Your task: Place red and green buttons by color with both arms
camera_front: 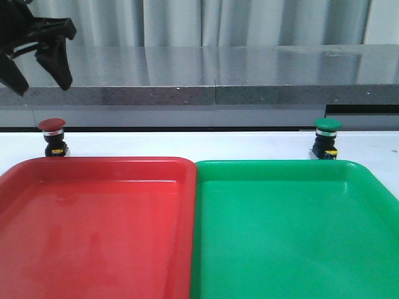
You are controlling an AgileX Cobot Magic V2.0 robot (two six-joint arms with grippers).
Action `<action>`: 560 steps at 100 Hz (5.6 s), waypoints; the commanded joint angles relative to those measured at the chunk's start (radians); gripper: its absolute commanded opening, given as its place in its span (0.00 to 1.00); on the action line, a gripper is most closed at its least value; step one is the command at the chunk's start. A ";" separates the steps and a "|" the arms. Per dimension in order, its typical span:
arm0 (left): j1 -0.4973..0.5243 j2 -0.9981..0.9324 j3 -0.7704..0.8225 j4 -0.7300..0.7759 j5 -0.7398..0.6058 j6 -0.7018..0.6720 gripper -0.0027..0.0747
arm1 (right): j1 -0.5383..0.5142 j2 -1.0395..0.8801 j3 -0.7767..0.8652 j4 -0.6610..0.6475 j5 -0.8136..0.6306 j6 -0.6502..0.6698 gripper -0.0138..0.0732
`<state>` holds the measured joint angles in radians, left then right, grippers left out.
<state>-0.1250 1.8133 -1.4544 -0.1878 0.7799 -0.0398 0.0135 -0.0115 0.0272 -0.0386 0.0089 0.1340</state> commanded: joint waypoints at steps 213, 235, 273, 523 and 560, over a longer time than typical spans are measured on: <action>-0.050 -0.026 -0.181 -0.016 0.114 -0.017 0.18 | -0.007 -0.021 -0.019 0.002 -0.080 -0.008 0.09; -0.139 -0.135 -0.006 -0.018 0.013 -0.045 0.18 | -0.007 -0.021 -0.019 0.002 -0.080 -0.008 0.09; -0.312 -0.275 0.313 -0.018 -0.120 -0.096 0.18 | -0.007 -0.021 -0.019 0.002 -0.080 -0.008 0.09; -0.260 -0.790 0.578 0.067 -0.358 -0.122 0.01 | -0.007 -0.021 -0.019 0.002 -0.080 -0.008 0.09; -0.260 -1.018 0.830 0.095 -0.555 -0.118 0.01 | -0.007 -0.021 -0.019 0.002 -0.080 -0.008 0.09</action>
<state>-0.3864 0.8496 -0.6349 -0.0985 0.3444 -0.1532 0.0135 -0.0115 0.0272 -0.0386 0.0089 0.1340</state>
